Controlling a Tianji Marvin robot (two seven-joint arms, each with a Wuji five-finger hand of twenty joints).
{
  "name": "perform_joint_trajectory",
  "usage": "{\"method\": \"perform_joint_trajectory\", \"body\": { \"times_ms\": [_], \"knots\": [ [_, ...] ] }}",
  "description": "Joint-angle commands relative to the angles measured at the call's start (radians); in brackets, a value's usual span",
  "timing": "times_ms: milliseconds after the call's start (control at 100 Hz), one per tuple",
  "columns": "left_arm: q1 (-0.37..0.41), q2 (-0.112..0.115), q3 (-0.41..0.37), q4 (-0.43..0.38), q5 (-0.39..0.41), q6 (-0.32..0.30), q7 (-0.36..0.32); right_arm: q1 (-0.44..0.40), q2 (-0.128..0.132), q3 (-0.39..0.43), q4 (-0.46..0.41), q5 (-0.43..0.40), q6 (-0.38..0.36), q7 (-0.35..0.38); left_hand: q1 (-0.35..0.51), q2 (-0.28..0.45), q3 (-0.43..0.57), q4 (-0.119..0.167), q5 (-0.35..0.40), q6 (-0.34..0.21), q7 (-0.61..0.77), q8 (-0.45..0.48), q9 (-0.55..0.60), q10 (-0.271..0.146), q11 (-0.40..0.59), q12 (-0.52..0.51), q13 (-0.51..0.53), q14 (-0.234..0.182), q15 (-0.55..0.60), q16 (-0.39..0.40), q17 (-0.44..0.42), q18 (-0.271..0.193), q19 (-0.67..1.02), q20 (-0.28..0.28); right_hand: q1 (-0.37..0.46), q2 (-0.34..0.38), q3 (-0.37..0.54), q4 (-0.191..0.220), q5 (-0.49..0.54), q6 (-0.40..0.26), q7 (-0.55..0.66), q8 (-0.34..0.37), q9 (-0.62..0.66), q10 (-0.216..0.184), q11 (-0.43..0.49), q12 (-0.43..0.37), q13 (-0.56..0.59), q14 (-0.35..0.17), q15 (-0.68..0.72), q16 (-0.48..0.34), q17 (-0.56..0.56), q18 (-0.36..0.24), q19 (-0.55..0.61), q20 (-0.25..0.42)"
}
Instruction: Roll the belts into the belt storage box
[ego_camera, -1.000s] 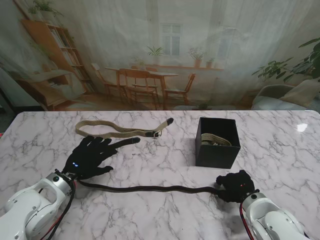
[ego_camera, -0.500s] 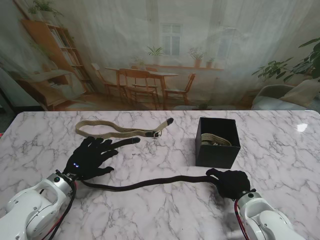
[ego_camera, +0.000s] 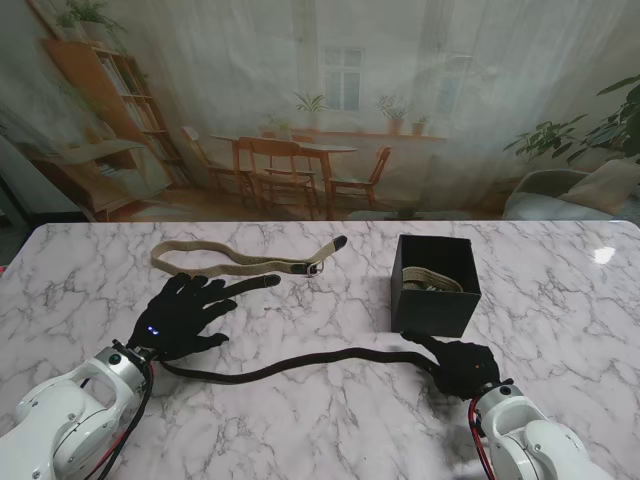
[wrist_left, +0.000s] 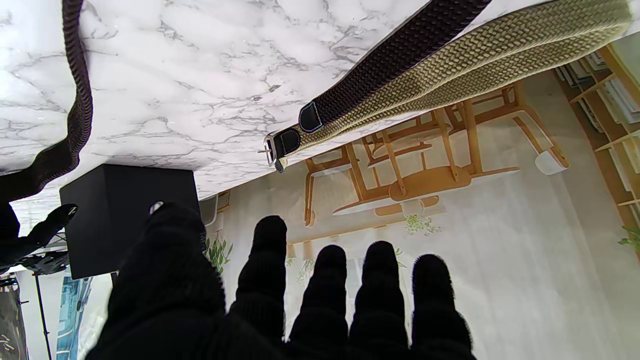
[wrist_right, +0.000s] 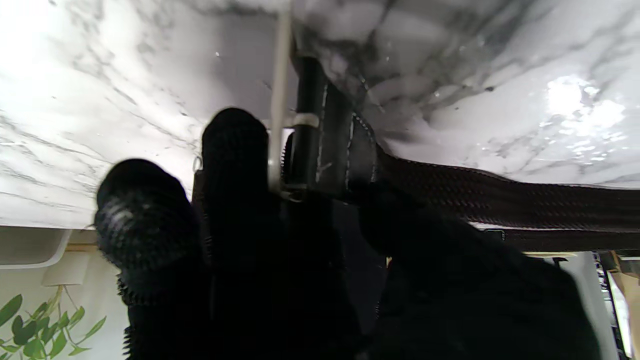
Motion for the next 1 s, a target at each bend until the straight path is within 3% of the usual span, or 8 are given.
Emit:
{"method": "perform_joint_trajectory", "body": {
  "times_ms": [0, 80, 290, 370, 450, 520, 720, 990],
  "knots": [
    [-0.001, -0.002, 0.004, 0.002, 0.0, 0.002, -0.012, -0.009, 0.001, 0.005, 0.01, -0.012, -0.018, -0.007, 0.031, 0.044, -0.017, -0.014, 0.005, 0.023, -0.01, 0.006, 0.021, 0.02, -0.018, 0.015, 0.012, 0.016, -0.022, -0.006, -0.016, 0.033, -0.031, 0.012, 0.066, 0.026, 0.033, -0.02, -0.028, -0.129, -0.009, 0.001, -0.047, -0.013, 0.039, 0.016, 0.02, -0.014, 0.014, -0.012, 0.032, 0.004, 0.044, -0.015],
    [-0.002, -0.001, 0.005, 0.003, 0.001, 0.001, -0.012, -0.006, -0.001, 0.012, 0.018, 0.019, -0.06, -0.008, 0.034, 0.044, -0.016, -0.014, 0.004, 0.02, -0.01, 0.005, 0.024, 0.019, -0.017, 0.015, 0.012, 0.014, -0.022, -0.006, -0.015, 0.033, -0.03, 0.012, 0.104, 0.023, 0.04, -0.045, -0.016, -0.188, 0.159, 0.077, -0.077, -0.016, 0.046, 0.029, 0.019, -0.009, -0.003, -0.015, 0.028, 0.009, 0.039, -0.017],
    [-0.006, -0.001, 0.009, 0.006, 0.001, -0.001, -0.013, -0.003, 0.002, 0.022, 0.026, 0.042, -0.125, 0.015, 0.039, 0.045, -0.017, -0.014, 0.003, 0.018, -0.009, 0.005, 0.028, 0.019, -0.013, 0.017, 0.015, 0.017, -0.021, -0.005, -0.015, 0.033, -0.031, 0.012, 0.122, -0.02, 0.137, -0.088, 0.359, -0.254, 0.359, 0.192, -0.077, -0.011, 0.022, 0.051, 0.019, 0.005, -0.029, -0.022, 0.023, 0.044, 0.038, -0.017],
    [-0.006, -0.001, 0.009, 0.006, 0.001, -0.001, -0.014, 0.0, 0.001, 0.02, 0.029, 0.053, -0.124, 0.011, 0.038, 0.045, -0.018, -0.014, 0.007, 0.018, -0.007, 0.006, 0.03, 0.019, -0.012, 0.018, 0.015, 0.015, -0.021, -0.005, -0.015, 0.033, -0.031, 0.012, 0.09, -0.003, 0.074, -0.069, 0.481, -0.132, 0.384, 0.23, -0.053, -0.002, 0.004, 0.049, 0.018, 0.009, -0.069, -0.035, 0.02, 0.044, 0.036, -0.018],
    [-0.007, -0.001, 0.01, 0.006, 0.0, -0.001, -0.016, 0.0, -0.001, 0.019, 0.031, 0.071, -0.124, 0.011, 0.036, 0.047, -0.018, -0.015, 0.009, 0.019, -0.006, 0.006, 0.03, 0.02, -0.012, 0.018, 0.014, 0.016, -0.022, -0.005, -0.016, 0.033, -0.031, 0.012, -0.111, -0.078, -0.039, -0.107, 0.49, 0.115, 0.541, 0.117, -0.042, -0.009, -0.004, 0.032, 0.018, -0.007, -0.114, -0.04, 0.023, 0.015, 0.036, -0.018],
    [-0.008, -0.001, 0.011, 0.007, -0.001, -0.001, -0.017, -0.004, -0.002, 0.024, 0.024, 0.08, -0.128, 0.023, 0.035, 0.047, -0.018, -0.015, 0.009, 0.02, -0.006, 0.006, 0.029, 0.018, -0.012, 0.018, 0.014, 0.016, -0.022, -0.005, -0.016, 0.033, -0.031, 0.012, -0.319, -0.047, -0.028, -0.01, 0.577, 0.257, 0.352, 0.325, -0.037, 0.0, -0.024, 0.013, 0.018, -0.014, -0.169, -0.047, 0.016, 0.001, 0.027, -0.016],
    [-0.01, -0.001, 0.013, 0.008, -0.003, -0.002, -0.021, -0.029, 0.007, 0.069, -0.044, 0.096, -0.168, 0.154, 0.033, 0.049, -0.018, -0.014, 0.008, 0.022, -0.007, 0.006, 0.031, 0.02, -0.012, 0.019, 0.013, 0.017, -0.022, -0.005, -0.016, 0.035, -0.032, 0.012, -0.459, -0.007, -0.166, -0.005, 0.476, 0.397, 0.215, 0.344, -0.039, -0.028, -0.088, -0.028, 0.013, -0.035, -0.35, -0.09, -0.103, -0.059, -0.017, 0.033],
    [-0.011, -0.001, 0.012, 0.008, -0.006, -0.002, -0.024, -0.055, 0.03, 0.135, -0.155, 0.099, -0.209, 0.421, 0.031, 0.049, -0.018, -0.014, 0.009, 0.025, -0.007, 0.006, 0.033, 0.02, -0.013, 0.019, 0.013, 0.018, -0.022, -0.005, -0.017, 0.034, -0.034, 0.011, -0.39, -0.004, -0.194, 0.022, 0.26, 0.46, 0.088, 0.335, -0.086, -0.153, -0.207, -0.098, -0.1, -0.151, -0.564, -0.128, -0.259, -0.158, -0.113, 0.095]
  ]
}}
